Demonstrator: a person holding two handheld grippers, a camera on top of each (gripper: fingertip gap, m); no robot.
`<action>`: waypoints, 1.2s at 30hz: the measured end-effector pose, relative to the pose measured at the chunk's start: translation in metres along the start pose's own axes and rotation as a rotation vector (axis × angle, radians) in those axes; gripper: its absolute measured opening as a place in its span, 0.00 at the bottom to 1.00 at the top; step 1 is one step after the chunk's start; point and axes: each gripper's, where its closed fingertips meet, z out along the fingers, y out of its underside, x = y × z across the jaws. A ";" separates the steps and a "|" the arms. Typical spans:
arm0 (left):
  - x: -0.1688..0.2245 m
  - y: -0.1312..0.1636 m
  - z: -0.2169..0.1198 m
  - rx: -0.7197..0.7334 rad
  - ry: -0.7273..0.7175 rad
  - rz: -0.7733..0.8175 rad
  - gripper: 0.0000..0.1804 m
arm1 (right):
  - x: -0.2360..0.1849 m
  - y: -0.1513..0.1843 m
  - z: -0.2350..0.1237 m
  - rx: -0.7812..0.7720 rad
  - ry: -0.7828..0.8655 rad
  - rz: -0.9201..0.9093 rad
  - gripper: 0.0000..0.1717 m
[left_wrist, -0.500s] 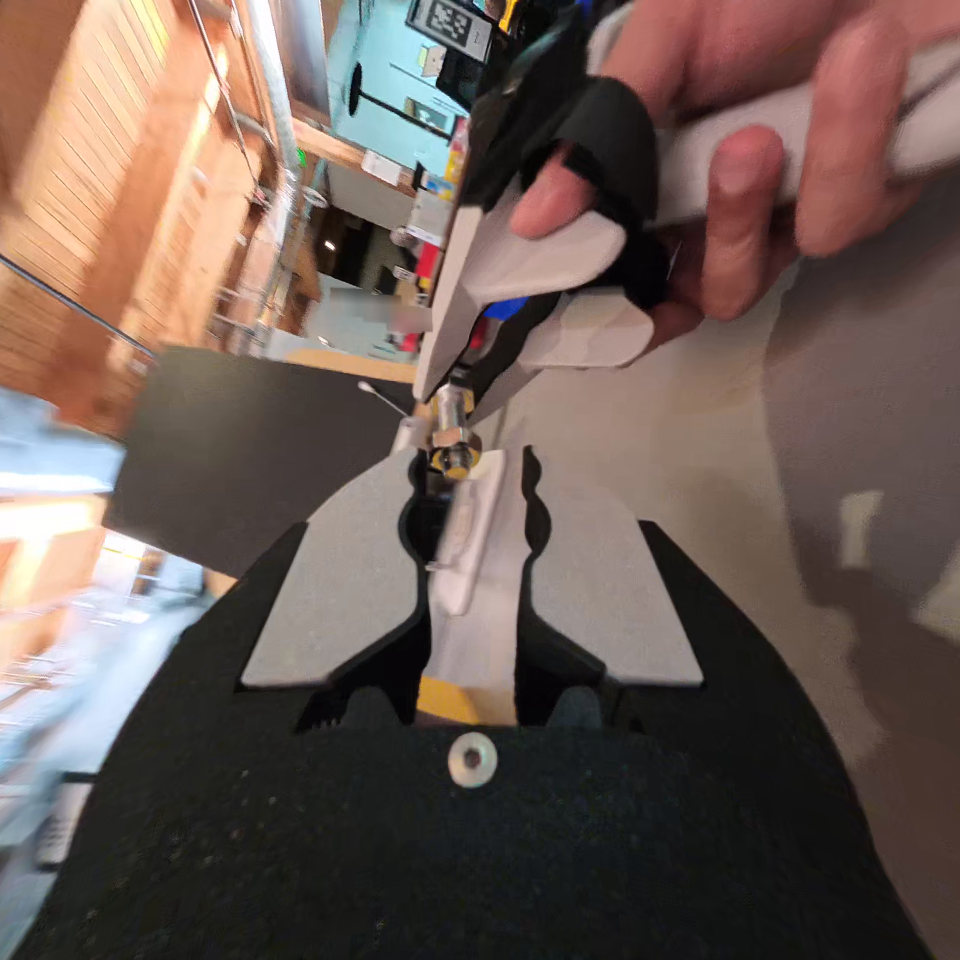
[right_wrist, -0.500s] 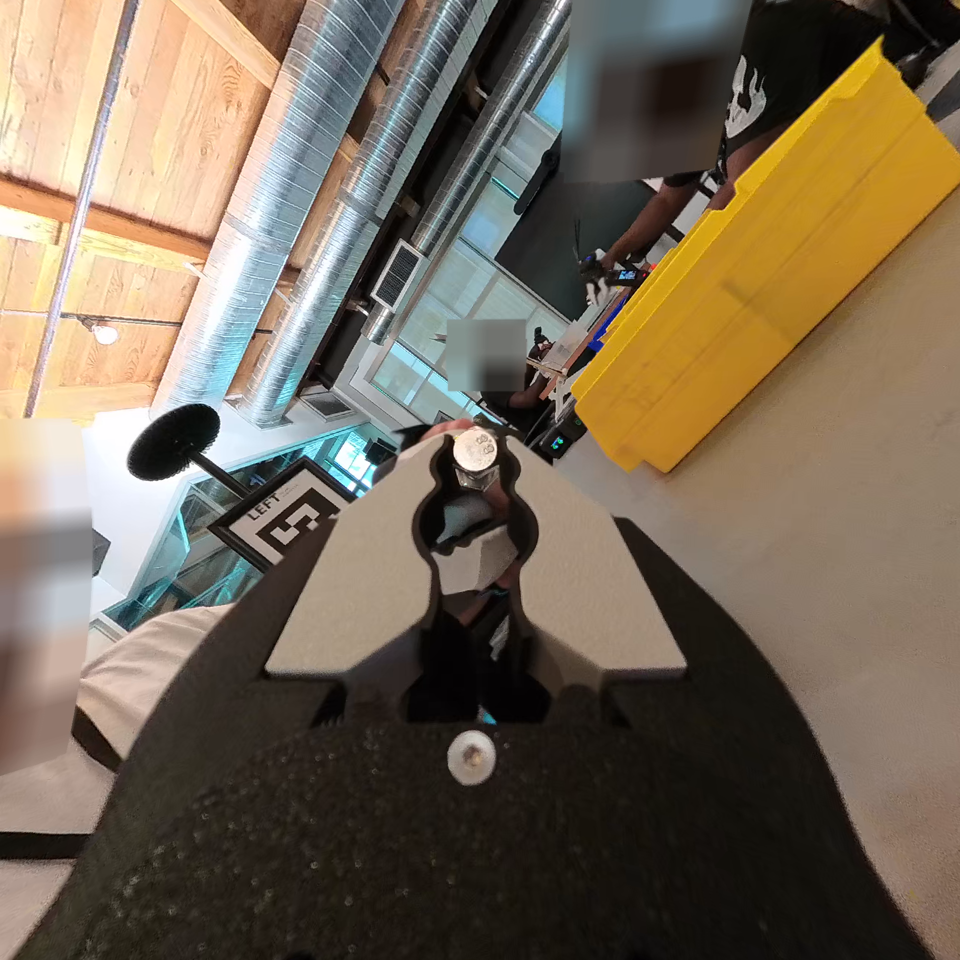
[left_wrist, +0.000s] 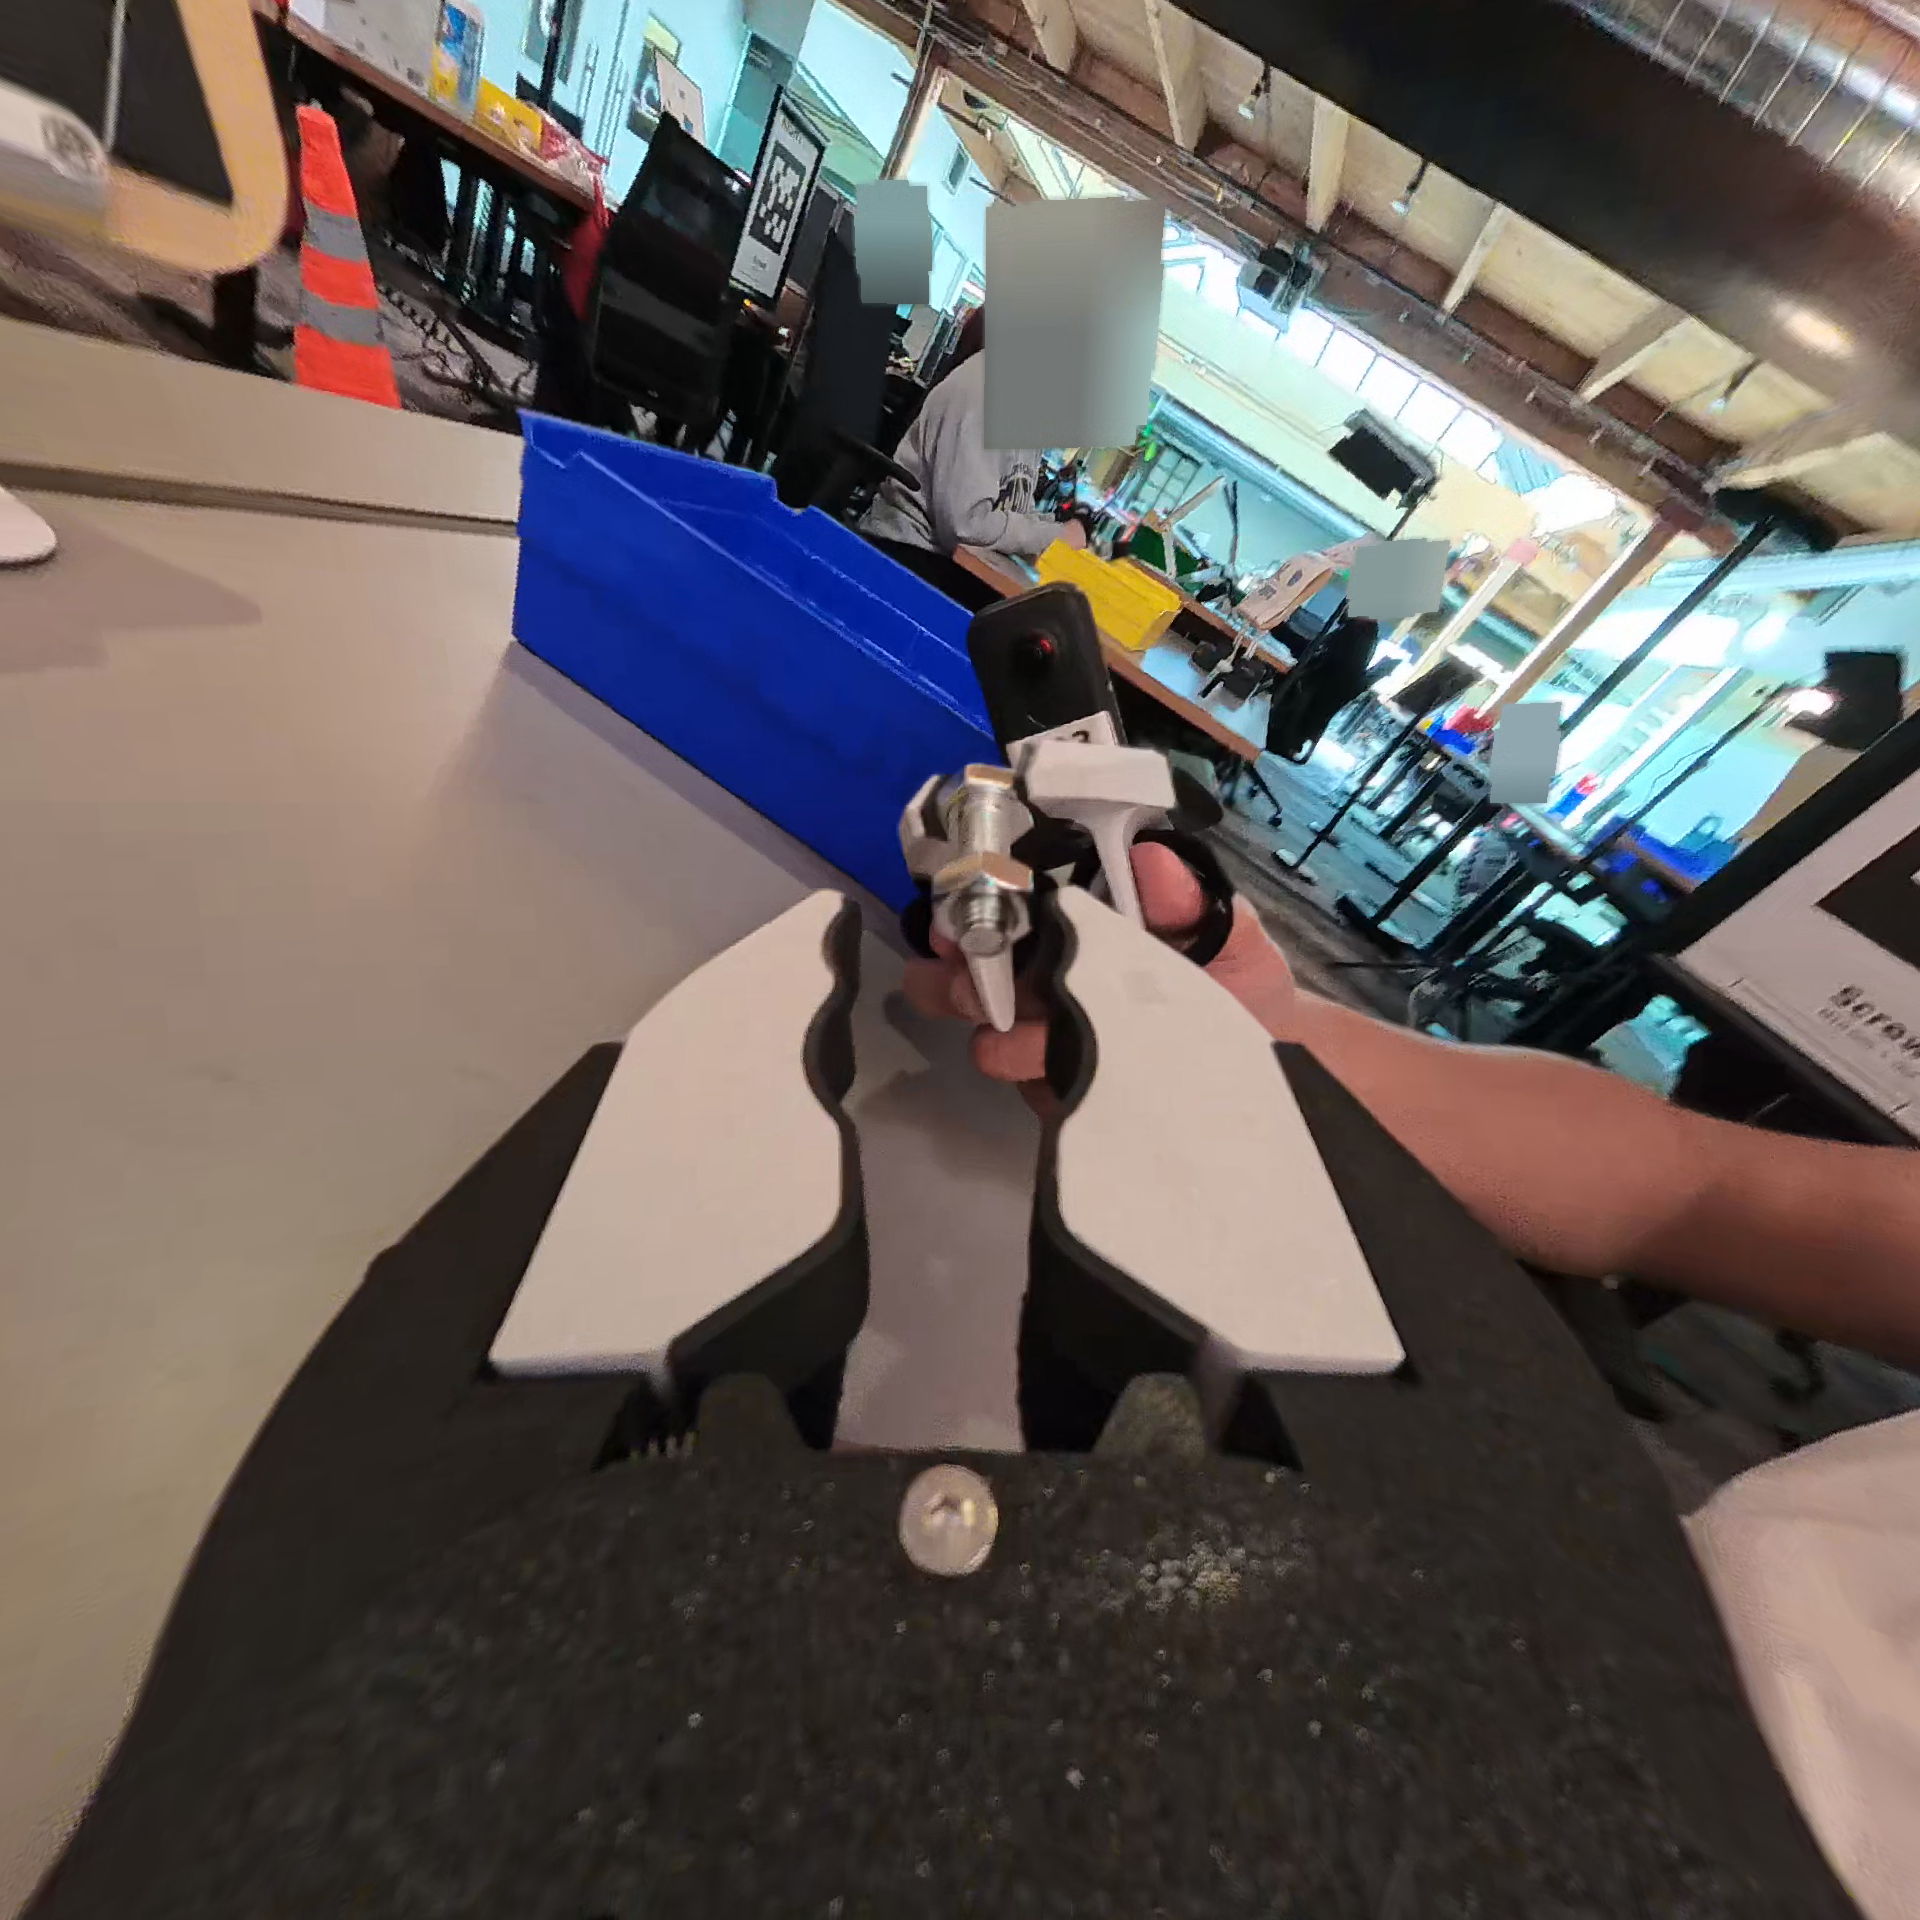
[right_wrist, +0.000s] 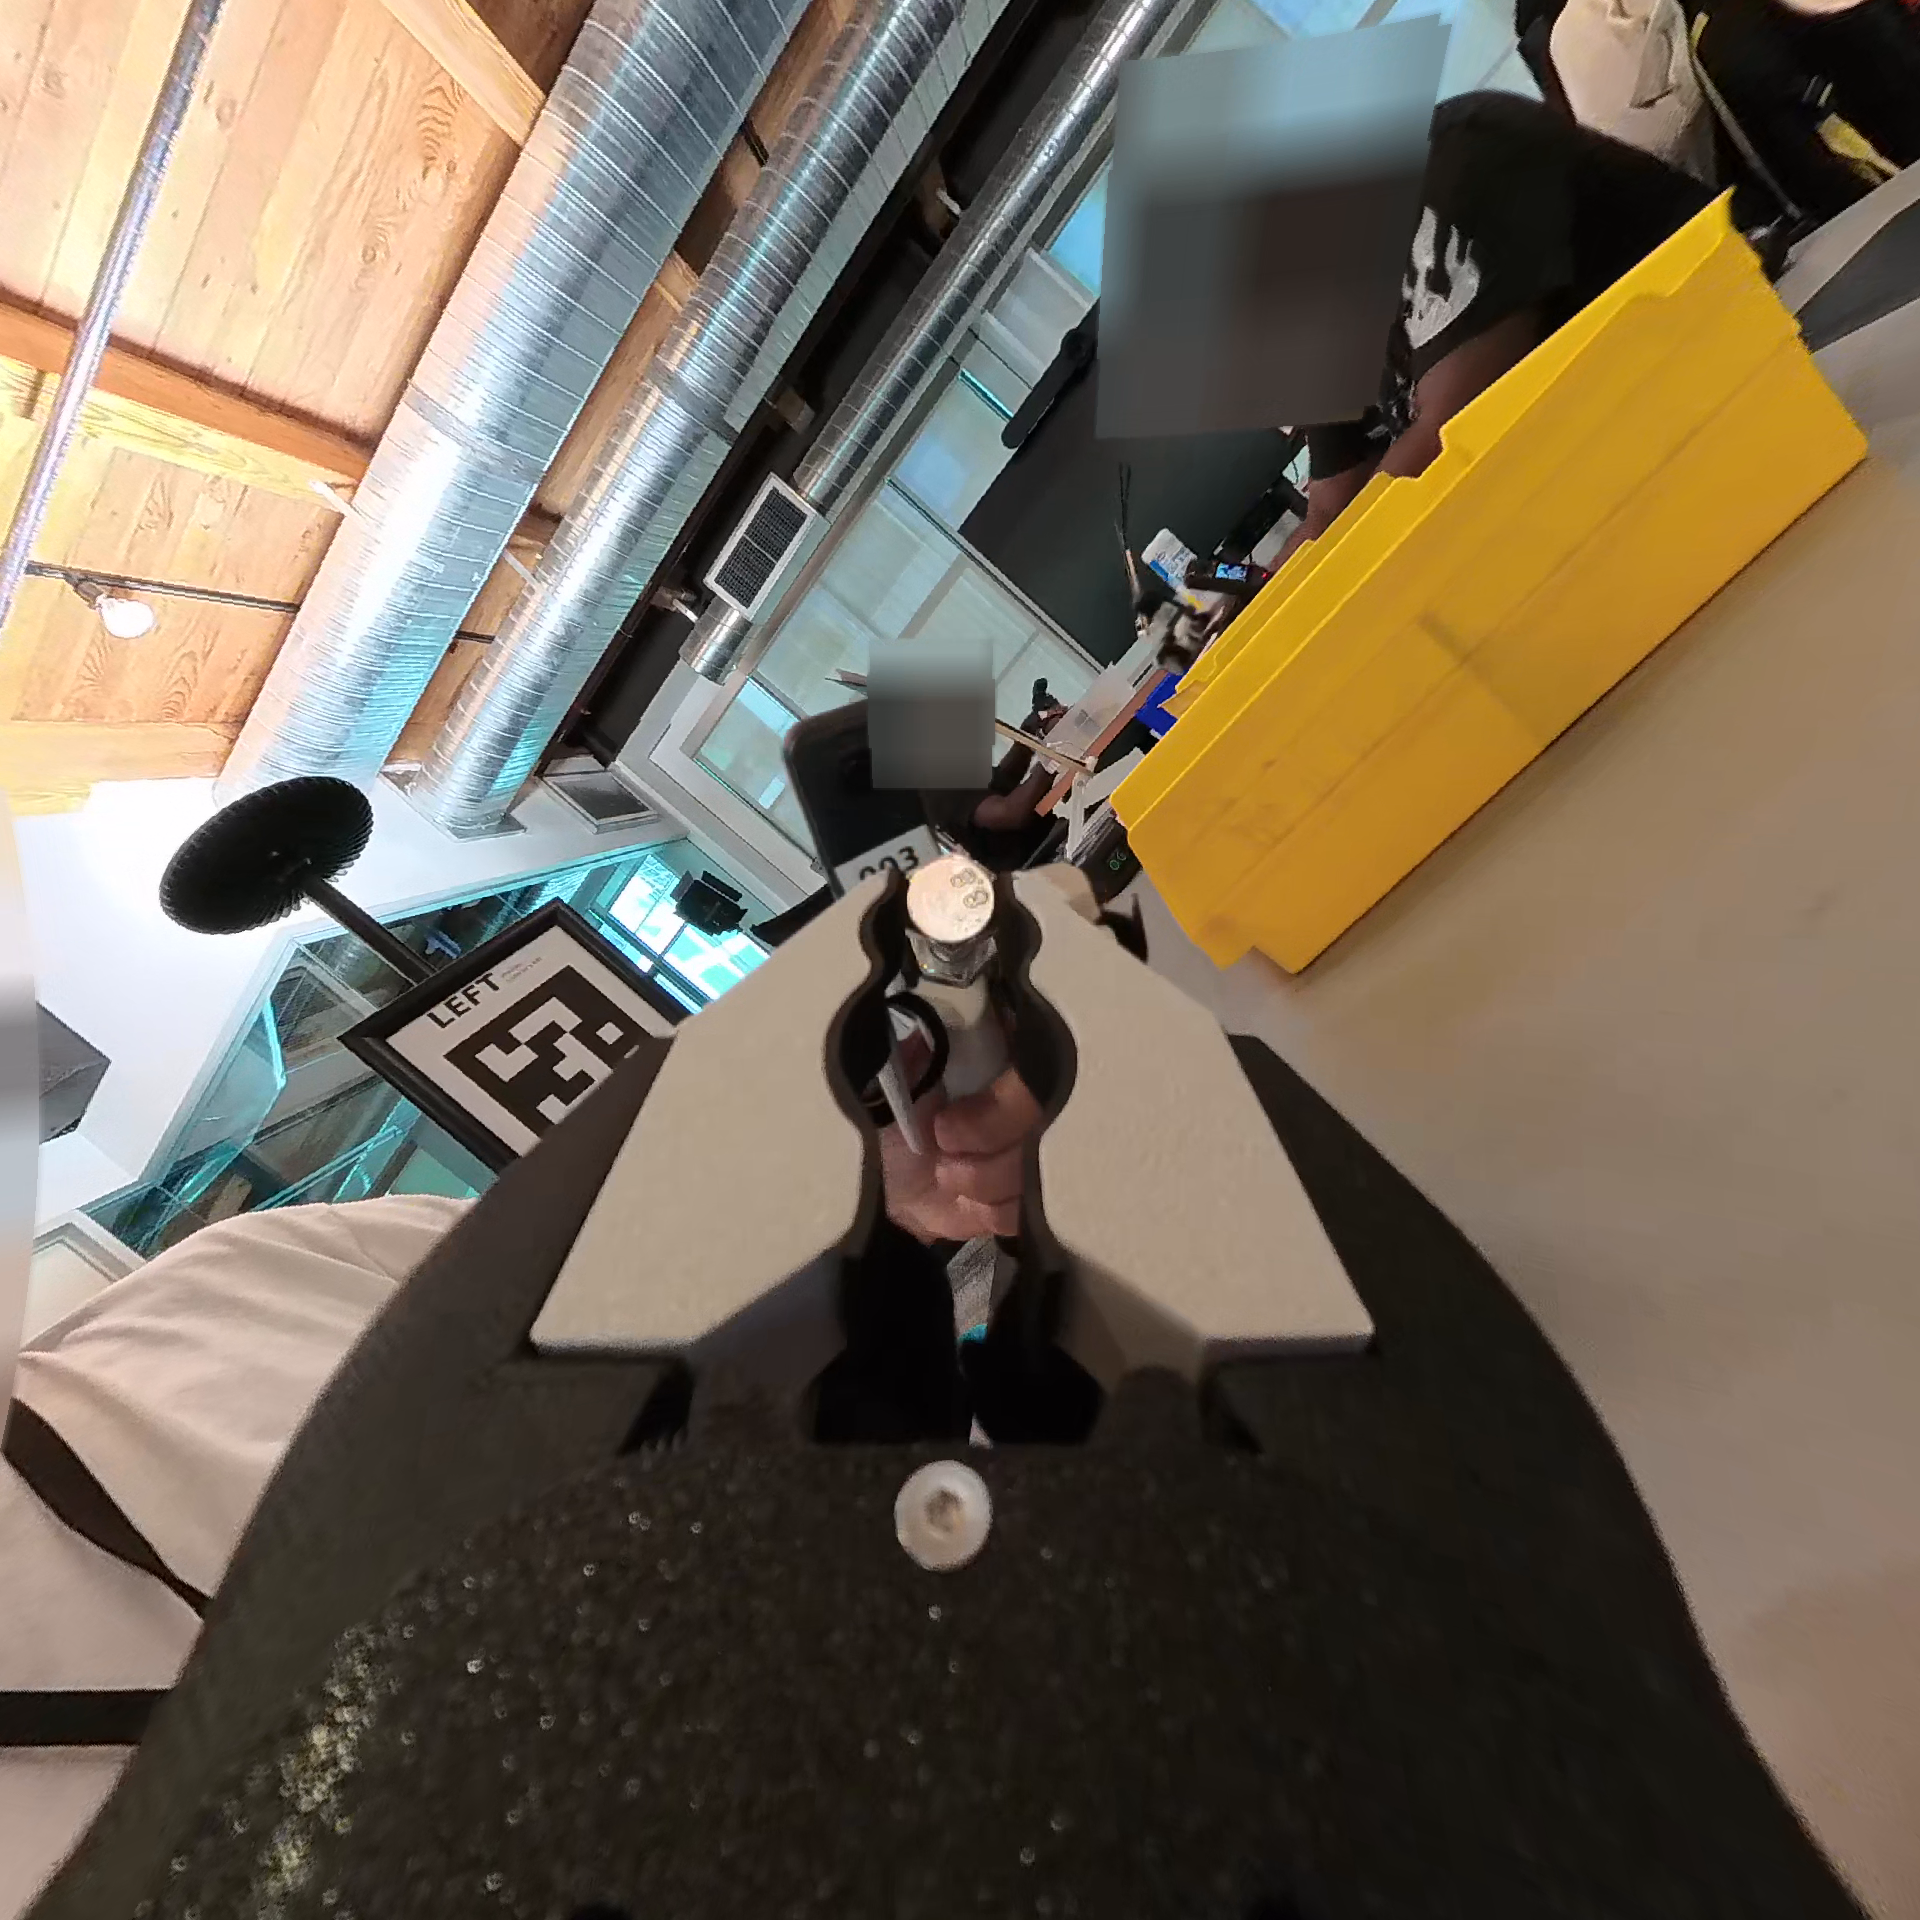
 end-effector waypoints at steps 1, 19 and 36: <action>0.001 -0.001 0.000 0.000 -0.010 0.037 0.15 | 0.000 0.001 0.001 -0.004 0.000 0.001 0.10; -0.013 0.008 -0.003 -0.225 -0.513 1.691 0.14 | 0.012 0.006 -0.001 -0.022 0.038 0.054 0.10; -0.004 0.003 -0.002 -0.011 0.071 -0.084 0.16 | 0.005 -0.001 -0.002 0.008 0.030 -0.009 0.10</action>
